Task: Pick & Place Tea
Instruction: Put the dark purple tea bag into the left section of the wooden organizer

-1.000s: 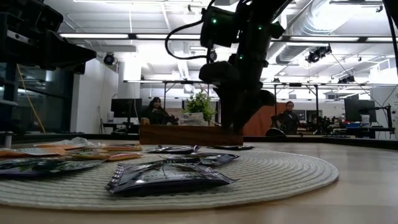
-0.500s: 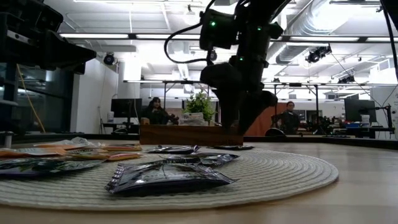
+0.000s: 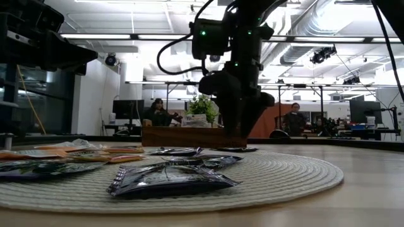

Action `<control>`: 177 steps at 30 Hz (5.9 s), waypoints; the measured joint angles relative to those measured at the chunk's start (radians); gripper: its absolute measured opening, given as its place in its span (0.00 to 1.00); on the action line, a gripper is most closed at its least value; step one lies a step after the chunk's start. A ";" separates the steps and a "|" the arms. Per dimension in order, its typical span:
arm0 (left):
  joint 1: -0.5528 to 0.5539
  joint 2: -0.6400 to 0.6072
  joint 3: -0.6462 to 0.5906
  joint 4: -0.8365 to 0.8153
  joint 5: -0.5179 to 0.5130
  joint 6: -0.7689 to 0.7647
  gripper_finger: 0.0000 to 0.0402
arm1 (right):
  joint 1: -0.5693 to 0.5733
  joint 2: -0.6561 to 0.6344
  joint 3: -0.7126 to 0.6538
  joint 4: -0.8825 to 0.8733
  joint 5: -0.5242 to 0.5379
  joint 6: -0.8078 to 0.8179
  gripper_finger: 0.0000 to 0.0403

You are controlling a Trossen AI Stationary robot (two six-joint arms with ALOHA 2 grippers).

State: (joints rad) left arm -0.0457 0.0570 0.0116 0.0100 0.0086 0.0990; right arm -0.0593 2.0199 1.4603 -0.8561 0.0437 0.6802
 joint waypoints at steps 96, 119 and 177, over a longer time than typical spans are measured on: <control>0.000 0.000 0.000 0.000 0.000 0.000 0.00 | -0.092 0.181 0.227 0.545 0.263 0.201 0.04; 0.000 0.000 0.000 0.000 0.000 0.000 0.00 | -0.098 0.219 0.227 0.595 0.272 0.317 0.27; 0.000 0.000 0.000 0.000 0.000 0.000 0.00 | 0.138 0.069 0.228 0.086 -0.042 -0.342 0.46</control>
State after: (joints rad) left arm -0.0456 0.0569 0.0116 0.0101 0.0086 0.0992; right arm 0.0786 2.0888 1.6878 -0.7699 0.0017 0.3380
